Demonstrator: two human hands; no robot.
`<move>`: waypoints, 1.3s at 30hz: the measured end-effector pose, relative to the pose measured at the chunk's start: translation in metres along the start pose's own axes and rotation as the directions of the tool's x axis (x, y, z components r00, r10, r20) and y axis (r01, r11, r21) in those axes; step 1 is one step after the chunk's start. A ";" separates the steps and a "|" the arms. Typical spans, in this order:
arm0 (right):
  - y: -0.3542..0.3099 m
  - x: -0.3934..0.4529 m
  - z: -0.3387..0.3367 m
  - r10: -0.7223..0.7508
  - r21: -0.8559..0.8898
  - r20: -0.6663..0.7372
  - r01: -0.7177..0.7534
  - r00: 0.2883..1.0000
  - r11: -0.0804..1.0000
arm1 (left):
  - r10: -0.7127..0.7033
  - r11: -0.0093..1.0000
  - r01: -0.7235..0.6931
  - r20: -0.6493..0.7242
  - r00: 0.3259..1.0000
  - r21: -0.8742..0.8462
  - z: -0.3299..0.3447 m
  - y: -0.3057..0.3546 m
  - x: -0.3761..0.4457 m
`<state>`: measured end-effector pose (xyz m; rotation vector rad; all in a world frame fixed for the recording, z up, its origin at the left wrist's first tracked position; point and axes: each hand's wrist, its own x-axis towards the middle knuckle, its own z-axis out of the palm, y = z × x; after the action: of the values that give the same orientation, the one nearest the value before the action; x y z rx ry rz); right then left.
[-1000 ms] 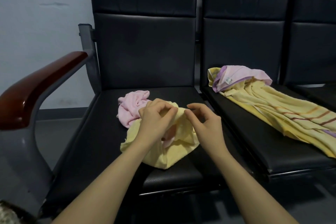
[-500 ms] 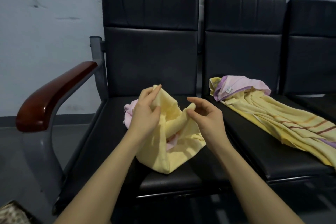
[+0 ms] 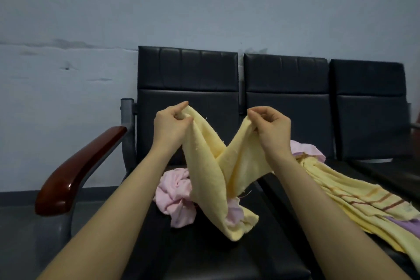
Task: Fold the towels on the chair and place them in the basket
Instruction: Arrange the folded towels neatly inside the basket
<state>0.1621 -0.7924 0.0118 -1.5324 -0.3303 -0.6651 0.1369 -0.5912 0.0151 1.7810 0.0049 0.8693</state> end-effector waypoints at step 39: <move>0.145 -0.058 0.027 0.316 -0.316 0.375 -0.201 0.871 0.927 | -0.332 0.853 0.144 0.308 0.891 0.502 0.027 -0.149 -0.040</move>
<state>0.2072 -0.7685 -0.1382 -1.9418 -0.3559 -0.1583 0.1819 -0.5698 -0.1337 2.3250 0.1988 0.3286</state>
